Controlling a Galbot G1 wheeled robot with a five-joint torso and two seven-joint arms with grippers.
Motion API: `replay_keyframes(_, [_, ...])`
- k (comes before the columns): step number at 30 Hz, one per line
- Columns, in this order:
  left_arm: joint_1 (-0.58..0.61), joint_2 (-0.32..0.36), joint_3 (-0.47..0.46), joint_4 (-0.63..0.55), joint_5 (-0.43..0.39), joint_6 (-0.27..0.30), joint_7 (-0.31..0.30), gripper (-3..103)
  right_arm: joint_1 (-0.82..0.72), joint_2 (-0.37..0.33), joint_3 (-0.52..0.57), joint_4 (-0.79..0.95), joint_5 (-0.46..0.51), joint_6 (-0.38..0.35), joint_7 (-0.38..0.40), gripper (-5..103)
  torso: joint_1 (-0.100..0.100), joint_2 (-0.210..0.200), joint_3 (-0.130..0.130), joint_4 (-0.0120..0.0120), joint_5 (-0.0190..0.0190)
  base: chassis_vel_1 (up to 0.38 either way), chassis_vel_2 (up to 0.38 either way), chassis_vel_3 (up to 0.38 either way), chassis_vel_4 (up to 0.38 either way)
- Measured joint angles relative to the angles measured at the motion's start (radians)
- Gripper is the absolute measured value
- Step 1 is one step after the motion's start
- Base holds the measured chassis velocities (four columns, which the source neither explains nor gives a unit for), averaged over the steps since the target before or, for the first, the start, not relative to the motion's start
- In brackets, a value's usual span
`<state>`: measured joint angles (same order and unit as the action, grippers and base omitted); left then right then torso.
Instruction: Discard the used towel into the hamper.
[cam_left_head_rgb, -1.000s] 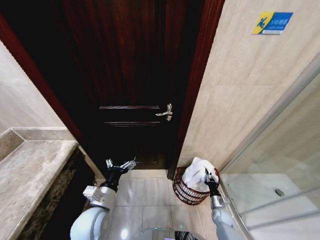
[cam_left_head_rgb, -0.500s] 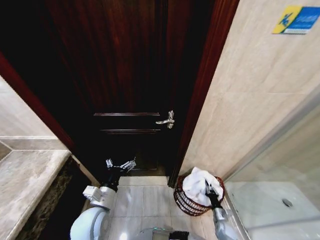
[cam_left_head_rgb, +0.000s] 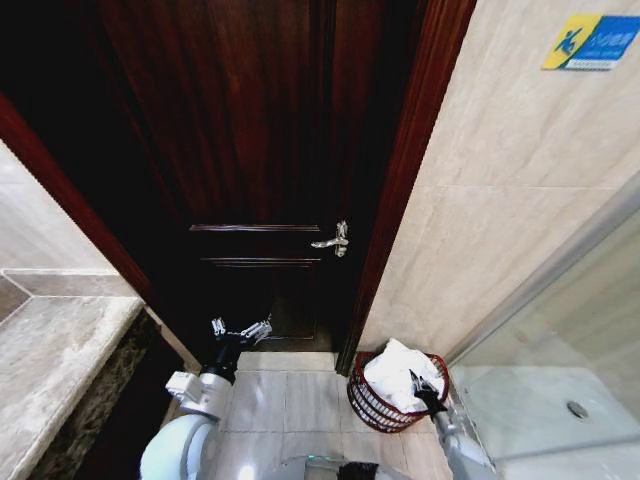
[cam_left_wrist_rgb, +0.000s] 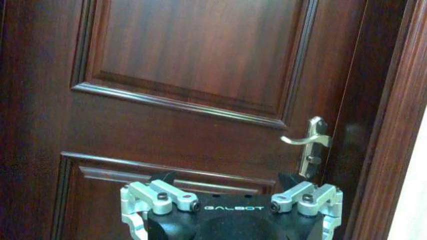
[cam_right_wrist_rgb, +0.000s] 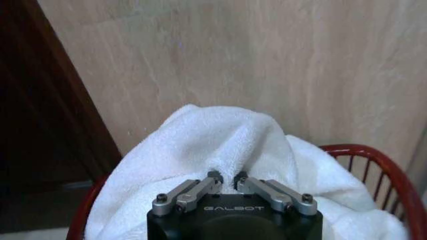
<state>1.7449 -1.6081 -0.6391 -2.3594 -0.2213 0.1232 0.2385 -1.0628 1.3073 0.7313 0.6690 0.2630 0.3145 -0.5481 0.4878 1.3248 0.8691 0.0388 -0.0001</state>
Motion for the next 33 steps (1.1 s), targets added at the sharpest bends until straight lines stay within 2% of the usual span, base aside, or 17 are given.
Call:
replay_keyframes(6, [0.0,0.0,0.0,0.0,0.0,0.0,0.0,100,0.063,0.006,-0.006,-0.073,-0.046,-0.087,0.004,8,0.0,0.0,0.0,-0.0001,-0.0004,0.0,0.0,0.0,0.0])
replay_keyframes(8, [0.0,0.0,0.0,0.0,0.0,0.0,0.0,100,0.071,0.01,-0.006,-0.086,-0.054,-0.092,0.007,8,0.0,0.0,0.0,-0.0001,-0.0003,0.0,0.0,0.0,0.0])
replay_keyframes(12, [0.0,0.0,0.0,0.0,0.0,0.0,0.0,100,0.114,0.028,-0.007,-0.169,-0.15,-0.122,0.024,8,0.0,0.0,0.0,0.0001,0.0001,0.0,0.0,0.0,0.0])
replay_keyframes(21, [0.0,0.0,0.0,0.0,0.0,0.0,0.0,100,0.2,0.028,-0.011,-0.283,-0.222,-0.134,0.058,8,0.0,0.0,0.0,0.0001,0.0001,0.0,0.0,0.0,0.0])
replay_keyframes(25, [0.0,0.0,0.0,0.0,0.0,0.0,0.0,100,0.275,0.034,-0.009,-0.372,-0.311,-0.192,0.126,8,0.0,0.0,0.0,0.0003,-0.0002,0.0,0.0,0.0,0.0])
replay_keyframes(33, [0.0,0.0,0.0,0.0,0.0,0.0,0.0,100,0.323,0.044,-0.009,-0.422,-0.355,-0.241,0.156,8,0.0,0.0,0.0,0.0,0.0,0.0,0.0,0.0,0.0])
